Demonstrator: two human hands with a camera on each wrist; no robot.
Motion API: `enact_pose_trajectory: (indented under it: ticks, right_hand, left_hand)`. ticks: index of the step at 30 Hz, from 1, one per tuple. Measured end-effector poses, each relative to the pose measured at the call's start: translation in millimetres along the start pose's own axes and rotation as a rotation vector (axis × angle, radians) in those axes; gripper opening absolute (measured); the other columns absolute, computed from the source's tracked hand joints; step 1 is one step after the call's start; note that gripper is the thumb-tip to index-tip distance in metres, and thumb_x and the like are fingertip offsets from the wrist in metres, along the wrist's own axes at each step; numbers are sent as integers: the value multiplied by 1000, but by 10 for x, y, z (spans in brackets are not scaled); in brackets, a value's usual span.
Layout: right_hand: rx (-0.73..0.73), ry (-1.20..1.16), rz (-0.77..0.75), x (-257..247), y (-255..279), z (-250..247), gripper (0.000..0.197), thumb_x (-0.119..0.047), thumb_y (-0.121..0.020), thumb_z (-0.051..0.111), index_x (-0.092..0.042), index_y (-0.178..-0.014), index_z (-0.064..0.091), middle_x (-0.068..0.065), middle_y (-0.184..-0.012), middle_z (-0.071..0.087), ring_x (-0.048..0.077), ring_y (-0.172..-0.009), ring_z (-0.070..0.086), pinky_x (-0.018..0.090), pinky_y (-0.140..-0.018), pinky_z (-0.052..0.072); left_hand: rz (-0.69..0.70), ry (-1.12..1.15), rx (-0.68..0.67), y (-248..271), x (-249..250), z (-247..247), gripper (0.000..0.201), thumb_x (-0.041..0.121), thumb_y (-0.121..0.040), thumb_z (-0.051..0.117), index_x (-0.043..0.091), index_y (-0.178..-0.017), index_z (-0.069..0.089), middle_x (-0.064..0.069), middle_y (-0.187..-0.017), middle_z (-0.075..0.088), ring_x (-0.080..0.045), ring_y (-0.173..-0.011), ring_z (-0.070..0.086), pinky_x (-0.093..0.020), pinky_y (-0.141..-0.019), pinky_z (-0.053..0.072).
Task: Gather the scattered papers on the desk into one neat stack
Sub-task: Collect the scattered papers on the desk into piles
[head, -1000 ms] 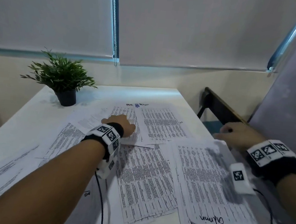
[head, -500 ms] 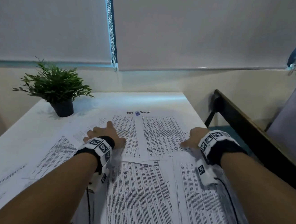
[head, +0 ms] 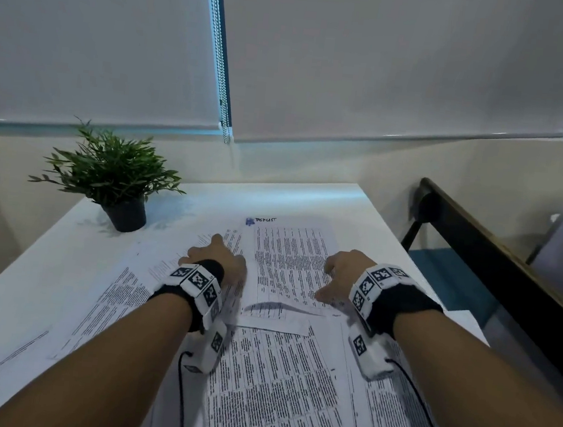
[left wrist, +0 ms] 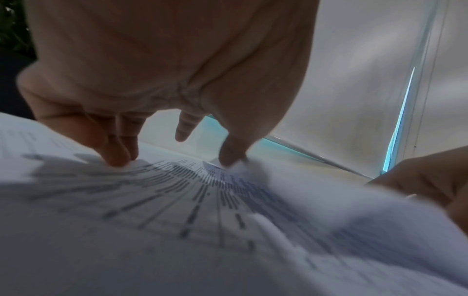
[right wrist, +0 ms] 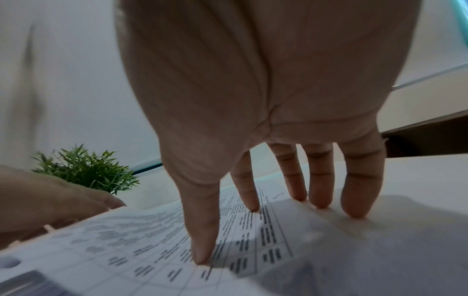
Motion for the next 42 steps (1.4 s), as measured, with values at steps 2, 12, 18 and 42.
enact_pose_trajectory:
  ticks: [2, 12, 18, 42]
  right_hand:
    - [12, -7, -3, -51, 34, -3, 69, -53, -70, 75, -11, -125, 70, 10, -122, 74, 27, -105, 74, 46, -88, 63]
    - [-6, -16, -18, -275, -5, 63, 68, -42, -70, 82, -7, -127, 69, 13, -128, 73, 28, -110, 73, 48, -91, 62]
    - [-13, 48, -32, -356, -38, 65, 66, -46, -69, 82, -9, -123, 72, 11, -124, 75, 26, -109, 73, 44, -91, 62]
    - [263, -1041, 61, -166, 766, -200, 115, -93, -57, 66, -11, -137, 54, 13, -158, 48, 37, -134, 56, 57, -112, 45]
  left_hand:
    - [-4, 33, 38, -37, -9, -34, 72, 55, -96, 32, 22, -158, 19, -24, -157, 36, -45, -140, 37, -51, -116, 28]
    - [17, -92, -13, 66, 113, 29, 103, 66, -74, 72, 28, -155, 21, -24, -148, 31, -48, -135, 38, -52, -105, 40]
    - [40, -23, -29, -48, 85, 42, 109, 61, -69, 81, 25, -154, 22, -21, -141, 40, -42, -127, 48, -49, -95, 50]
    - [955, 837, -41, 1741, 63, -1130, 82, -24, -88, 52, 28, -151, 40, 3, -130, 65, -3, -87, 75, -21, -71, 60]
Point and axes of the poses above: each hand's wrist, its own y-axis away from the middle knuckle, its own z-axis out of the palm, x = y × z, the point moved 5 cm from there along -y, towards the middle knuckle
